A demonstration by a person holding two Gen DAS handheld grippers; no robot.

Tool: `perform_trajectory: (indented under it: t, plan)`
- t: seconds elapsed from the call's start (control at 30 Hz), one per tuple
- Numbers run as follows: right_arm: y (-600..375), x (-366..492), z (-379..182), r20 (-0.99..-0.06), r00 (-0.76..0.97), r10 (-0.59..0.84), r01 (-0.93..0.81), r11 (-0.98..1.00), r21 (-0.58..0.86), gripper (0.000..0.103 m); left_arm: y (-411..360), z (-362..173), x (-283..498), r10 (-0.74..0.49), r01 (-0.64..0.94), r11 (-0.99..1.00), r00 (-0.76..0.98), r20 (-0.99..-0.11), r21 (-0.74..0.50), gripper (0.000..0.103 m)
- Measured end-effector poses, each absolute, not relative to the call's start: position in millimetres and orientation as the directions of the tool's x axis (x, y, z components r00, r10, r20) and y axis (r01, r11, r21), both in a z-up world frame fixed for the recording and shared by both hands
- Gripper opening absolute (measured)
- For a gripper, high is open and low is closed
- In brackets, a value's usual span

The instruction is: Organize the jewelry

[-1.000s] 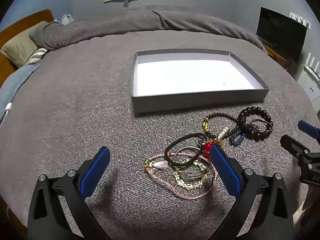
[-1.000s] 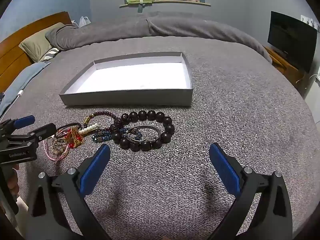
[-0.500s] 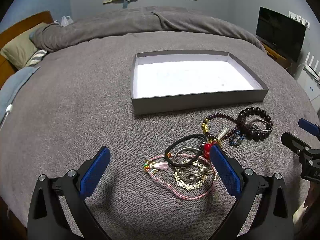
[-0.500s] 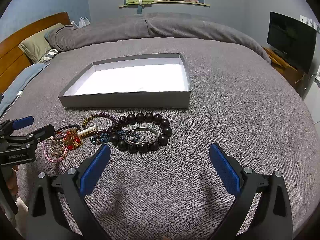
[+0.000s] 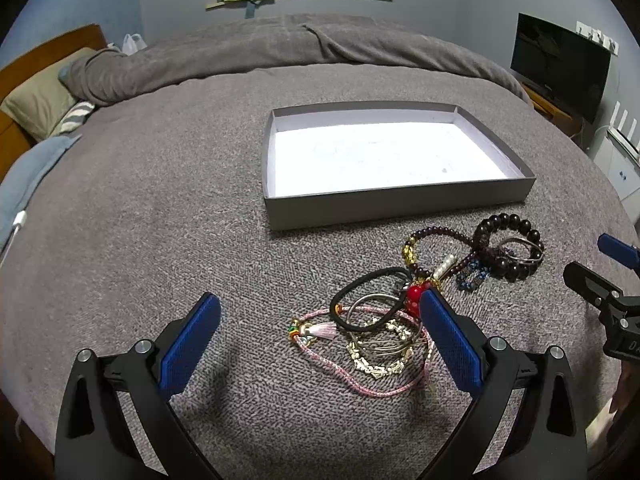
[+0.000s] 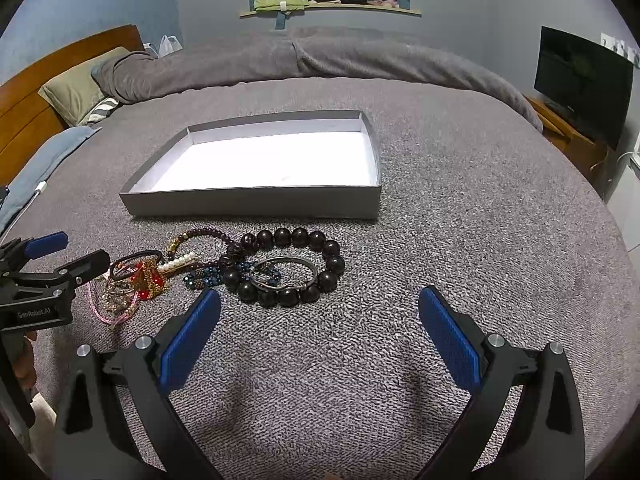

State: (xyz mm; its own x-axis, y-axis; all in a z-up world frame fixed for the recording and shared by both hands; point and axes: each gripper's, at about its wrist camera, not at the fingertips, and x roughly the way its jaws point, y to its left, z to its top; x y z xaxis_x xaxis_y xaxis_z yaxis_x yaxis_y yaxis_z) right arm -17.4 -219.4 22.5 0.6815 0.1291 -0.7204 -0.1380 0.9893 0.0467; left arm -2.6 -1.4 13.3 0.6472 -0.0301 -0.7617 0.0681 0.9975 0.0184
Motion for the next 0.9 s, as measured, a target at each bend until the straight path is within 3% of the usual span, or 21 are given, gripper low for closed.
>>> perform_trajectory:
  t: [0.9]
  plan:
    - [-221.3,-18.5,23.6,-0.718,0.684,0.133,-0.138,0.989,0.051,0.098,-1.7,13.9,-3.2,-0.03,0.071,0.997,0.652,-0.757,0.021,0.099]
